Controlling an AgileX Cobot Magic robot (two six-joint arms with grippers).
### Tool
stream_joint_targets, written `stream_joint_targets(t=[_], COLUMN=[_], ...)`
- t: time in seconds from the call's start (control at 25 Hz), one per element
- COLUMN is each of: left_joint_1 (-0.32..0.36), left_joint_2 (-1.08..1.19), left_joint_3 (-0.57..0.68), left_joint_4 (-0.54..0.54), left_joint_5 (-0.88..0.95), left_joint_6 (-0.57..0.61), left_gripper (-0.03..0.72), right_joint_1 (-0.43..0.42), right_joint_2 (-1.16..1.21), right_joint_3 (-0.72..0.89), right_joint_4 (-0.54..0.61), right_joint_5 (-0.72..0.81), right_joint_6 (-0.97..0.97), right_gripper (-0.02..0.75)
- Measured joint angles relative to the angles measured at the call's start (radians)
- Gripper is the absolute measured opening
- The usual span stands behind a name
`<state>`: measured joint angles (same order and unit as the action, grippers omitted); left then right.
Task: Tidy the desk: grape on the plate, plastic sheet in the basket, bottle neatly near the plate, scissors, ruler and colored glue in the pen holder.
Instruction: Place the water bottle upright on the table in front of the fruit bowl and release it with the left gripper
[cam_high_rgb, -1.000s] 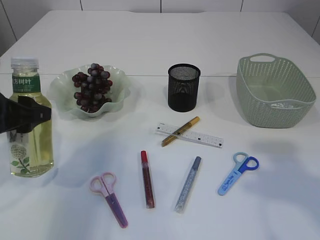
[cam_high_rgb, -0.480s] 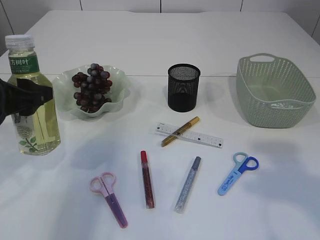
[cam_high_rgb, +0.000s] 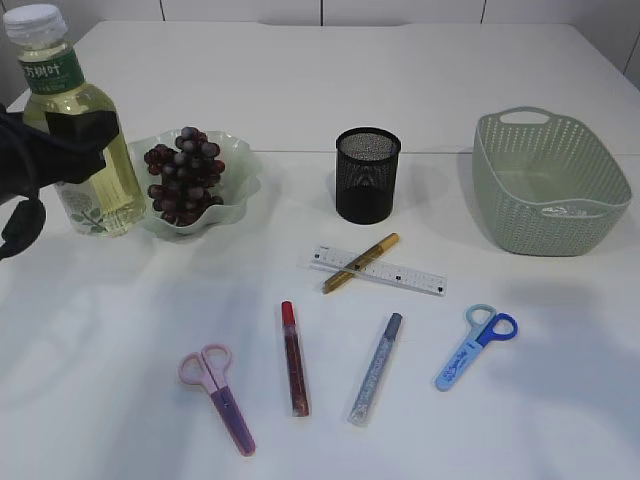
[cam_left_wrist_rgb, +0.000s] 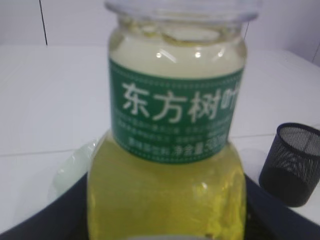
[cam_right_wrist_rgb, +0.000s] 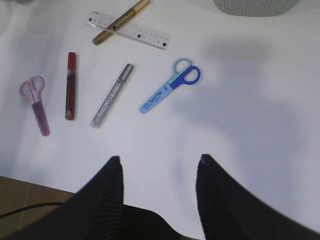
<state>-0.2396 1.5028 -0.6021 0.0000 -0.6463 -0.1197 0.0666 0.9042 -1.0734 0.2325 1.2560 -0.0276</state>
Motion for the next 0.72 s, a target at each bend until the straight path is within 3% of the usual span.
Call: stream_joint_targets(t=[0.28,0.72], left_joint_1=[0.000,0.000], left_joint_2=[0.048,0.246], left_joint_3=[0.130,0.125], left_joint_4=[0.000,-0.007], left_joint_5=[-0.370,-0.412], left_joint_6=[0.016,0.018], left_gripper=[0.435,0.435], right_joint_1=[0.000,0.000], right_joint_2=[-0.024,-0.126], right_joint_3=[0.000,0.000], right_joint_4=[-0.010,-0.020], right_joint_5=[0.000,0.002], right_joint_6=[0.000,-0.006], right_gripper=[0.385,0.385])
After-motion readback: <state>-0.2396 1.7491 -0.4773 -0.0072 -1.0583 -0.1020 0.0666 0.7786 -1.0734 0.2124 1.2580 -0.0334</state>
